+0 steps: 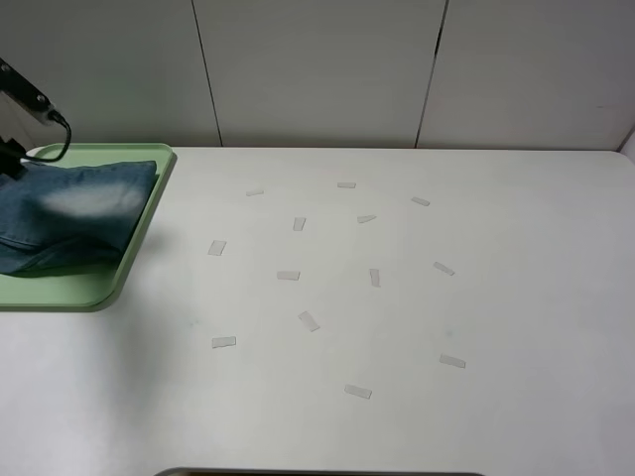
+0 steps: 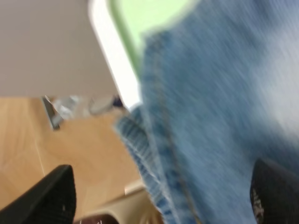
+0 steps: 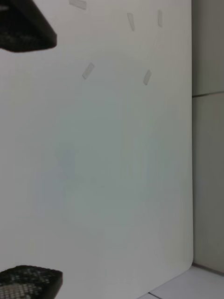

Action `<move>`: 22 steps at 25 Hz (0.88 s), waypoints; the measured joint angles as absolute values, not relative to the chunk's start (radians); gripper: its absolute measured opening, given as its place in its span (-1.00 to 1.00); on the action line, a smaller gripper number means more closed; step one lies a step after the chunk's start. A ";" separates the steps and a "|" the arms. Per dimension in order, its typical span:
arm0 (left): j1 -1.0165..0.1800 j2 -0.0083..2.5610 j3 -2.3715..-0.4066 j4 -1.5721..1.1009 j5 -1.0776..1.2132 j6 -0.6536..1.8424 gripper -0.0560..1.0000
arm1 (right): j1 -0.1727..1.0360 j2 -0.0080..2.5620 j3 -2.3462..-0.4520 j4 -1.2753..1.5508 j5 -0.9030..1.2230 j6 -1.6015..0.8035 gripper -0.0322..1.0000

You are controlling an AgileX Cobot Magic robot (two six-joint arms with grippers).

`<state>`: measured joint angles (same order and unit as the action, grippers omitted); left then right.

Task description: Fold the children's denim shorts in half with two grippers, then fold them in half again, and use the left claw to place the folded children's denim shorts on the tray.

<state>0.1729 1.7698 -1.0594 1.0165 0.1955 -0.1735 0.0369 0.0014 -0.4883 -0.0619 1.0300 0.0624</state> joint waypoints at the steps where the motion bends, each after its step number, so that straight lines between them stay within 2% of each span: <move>1: 0.173 1.742 -1.059 1.003 0.182 -0.196 0.53 | 0.037 0.001 -0.488 -0.062 1.030 0.062 0.41; 6: 0.171 1.536 -1.058 0.824 0.126 -0.357 0.53 | 0.037 0.001 -0.488 -0.062 1.030 0.062 0.41; 11: 0.167 1.307 -1.006 0.696 0.102 -0.382 0.56 | 0.037 0.001 -0.488 -0.062 1.030 0.062 0.41; 17: 0.167 1.035 -0.874 0.682 0.106 -0.382 0.89 | 0.037 0.001 -0.488 -0.062 1.030 0.062 0.41; 22: 0.167 0.786 -0.731 0.643 0.164 -0.382 0.97 | 0.037 0.001 -0.488 -0.062 1.030 0.062 0.41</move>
